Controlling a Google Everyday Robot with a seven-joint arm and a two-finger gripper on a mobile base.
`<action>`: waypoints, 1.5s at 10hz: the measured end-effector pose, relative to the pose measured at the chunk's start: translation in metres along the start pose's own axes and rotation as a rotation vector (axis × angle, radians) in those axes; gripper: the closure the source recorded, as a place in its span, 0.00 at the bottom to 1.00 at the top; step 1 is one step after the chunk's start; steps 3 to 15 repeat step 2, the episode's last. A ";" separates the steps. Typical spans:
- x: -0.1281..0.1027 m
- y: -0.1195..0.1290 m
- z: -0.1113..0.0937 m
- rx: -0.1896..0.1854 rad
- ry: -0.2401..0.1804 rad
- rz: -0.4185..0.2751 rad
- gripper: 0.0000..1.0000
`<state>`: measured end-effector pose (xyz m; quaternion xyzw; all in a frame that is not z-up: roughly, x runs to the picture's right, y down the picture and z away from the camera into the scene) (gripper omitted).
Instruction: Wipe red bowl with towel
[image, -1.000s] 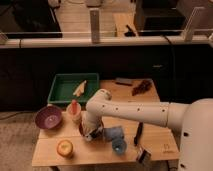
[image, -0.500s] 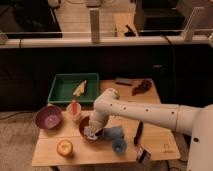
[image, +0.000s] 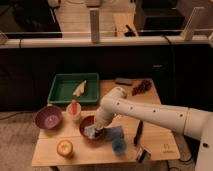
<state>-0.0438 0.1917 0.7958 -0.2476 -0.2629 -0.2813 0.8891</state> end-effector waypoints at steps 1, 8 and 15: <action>0.002 -0.011 -0.001 0.011 0.007 -0.005 1.00; 0.002 -0.018 -0.001 0.012 0.010 -0.013 1.00; 0.002 -0.018 -0.001 0.012 0.010 -0.013 1.00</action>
